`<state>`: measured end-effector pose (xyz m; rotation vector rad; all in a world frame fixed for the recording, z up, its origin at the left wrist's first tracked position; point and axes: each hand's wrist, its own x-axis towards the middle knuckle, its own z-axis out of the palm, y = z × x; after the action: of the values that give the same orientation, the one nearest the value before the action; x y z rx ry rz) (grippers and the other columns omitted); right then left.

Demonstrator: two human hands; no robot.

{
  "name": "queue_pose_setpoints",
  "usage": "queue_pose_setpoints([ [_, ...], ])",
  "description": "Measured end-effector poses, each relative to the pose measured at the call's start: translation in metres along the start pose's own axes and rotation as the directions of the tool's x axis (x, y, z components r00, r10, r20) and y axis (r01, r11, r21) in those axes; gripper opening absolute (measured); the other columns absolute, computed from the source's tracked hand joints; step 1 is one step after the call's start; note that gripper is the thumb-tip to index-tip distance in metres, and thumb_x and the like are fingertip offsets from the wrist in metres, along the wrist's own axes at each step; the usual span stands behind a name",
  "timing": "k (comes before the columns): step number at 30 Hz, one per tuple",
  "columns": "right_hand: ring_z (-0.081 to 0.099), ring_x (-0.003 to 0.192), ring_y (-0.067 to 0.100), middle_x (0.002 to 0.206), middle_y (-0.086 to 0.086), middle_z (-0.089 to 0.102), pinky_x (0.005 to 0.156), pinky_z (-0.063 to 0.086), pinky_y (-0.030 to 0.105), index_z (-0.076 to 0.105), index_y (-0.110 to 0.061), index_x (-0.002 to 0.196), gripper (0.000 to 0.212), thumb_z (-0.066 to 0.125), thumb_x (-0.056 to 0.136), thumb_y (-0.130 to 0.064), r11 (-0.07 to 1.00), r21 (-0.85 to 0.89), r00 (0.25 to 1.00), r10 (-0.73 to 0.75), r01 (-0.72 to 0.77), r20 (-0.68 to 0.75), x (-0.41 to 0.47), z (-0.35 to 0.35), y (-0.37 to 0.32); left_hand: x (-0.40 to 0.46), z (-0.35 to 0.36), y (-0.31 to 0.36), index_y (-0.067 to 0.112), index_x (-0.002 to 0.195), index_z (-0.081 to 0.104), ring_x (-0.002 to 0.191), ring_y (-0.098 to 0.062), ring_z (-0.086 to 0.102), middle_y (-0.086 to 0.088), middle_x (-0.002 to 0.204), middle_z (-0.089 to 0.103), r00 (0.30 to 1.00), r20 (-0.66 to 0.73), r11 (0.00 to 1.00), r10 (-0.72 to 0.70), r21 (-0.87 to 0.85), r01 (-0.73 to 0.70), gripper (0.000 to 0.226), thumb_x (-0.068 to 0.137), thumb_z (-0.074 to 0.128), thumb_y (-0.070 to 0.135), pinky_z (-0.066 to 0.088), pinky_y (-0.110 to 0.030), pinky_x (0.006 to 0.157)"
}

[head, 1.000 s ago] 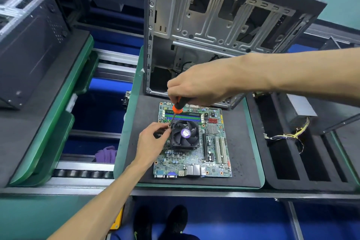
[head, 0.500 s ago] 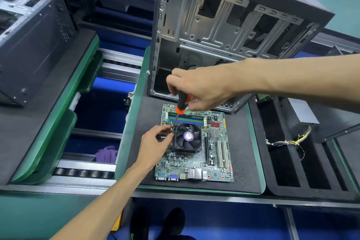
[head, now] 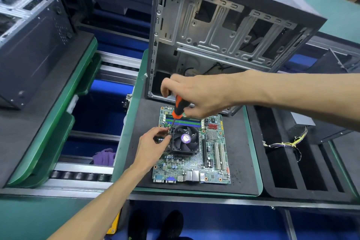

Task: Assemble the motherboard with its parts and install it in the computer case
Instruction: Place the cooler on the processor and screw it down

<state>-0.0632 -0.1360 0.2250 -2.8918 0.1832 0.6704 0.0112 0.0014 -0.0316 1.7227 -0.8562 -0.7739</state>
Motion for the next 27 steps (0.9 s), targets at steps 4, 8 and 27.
queue_pose_setpoints([
  [4,0.047,0.074,0.022,0.108,0.005,0.055,0.066,0.031,0.031,0.046,-0.012,0.123,0.029,0.055,0.102,-0.031,0.991,-0.133,0.996,-0.047,0.036,-0.079,0.004,0.005,0.0,-0.001,0.0,-0.001,0.019,0.108,0.075,0.089,0.004,0.065,0.015,0.095,0.073,1.0,-0.005,1.0,0.002,0.008,-0.002,0.02,0.088,0.075,0.017,0.045,-0.006,0.071],
  [8,0.043,0.055,0.027,0.063,-0.004,0.039,0.055,0.035,0.035,0.047,-0.01,0.115,0.039,0.035,0.107,-0.047,0.938,-0.299,0.951,0.085,-0.177,-0.297,0.011,0.02,-0.006,-0.001,-0.002,0.0,0.021,0.108,0.075,0.089,0.005,0.065,0.017,0.095,0.073,1.0,0.002,1.0,0.007,0.009,-0.007,0.02,0.088,0.074,0.019,0.044,-0.006,0.071],
  [27,0.046,0.055,0.031,0.086,0.009,0.062,0.049,0.035,0.035,0.042,-0.01,0.122,0.041,0.032,0.107,-0.047,0.87,-0.435,0.947,0.101,-0.232,-0.304,0.002,0.017,-0.003,-0.006,-0.004,0.01,0.019,0.111,0.073,0.076,0.0,0.063,0.01,0.094,0.073,0.999,0.027,0.999,-0.047,0.008,0.047,0.022,0.089,0.073,0.015,0.055,-0.03,0.077],
])
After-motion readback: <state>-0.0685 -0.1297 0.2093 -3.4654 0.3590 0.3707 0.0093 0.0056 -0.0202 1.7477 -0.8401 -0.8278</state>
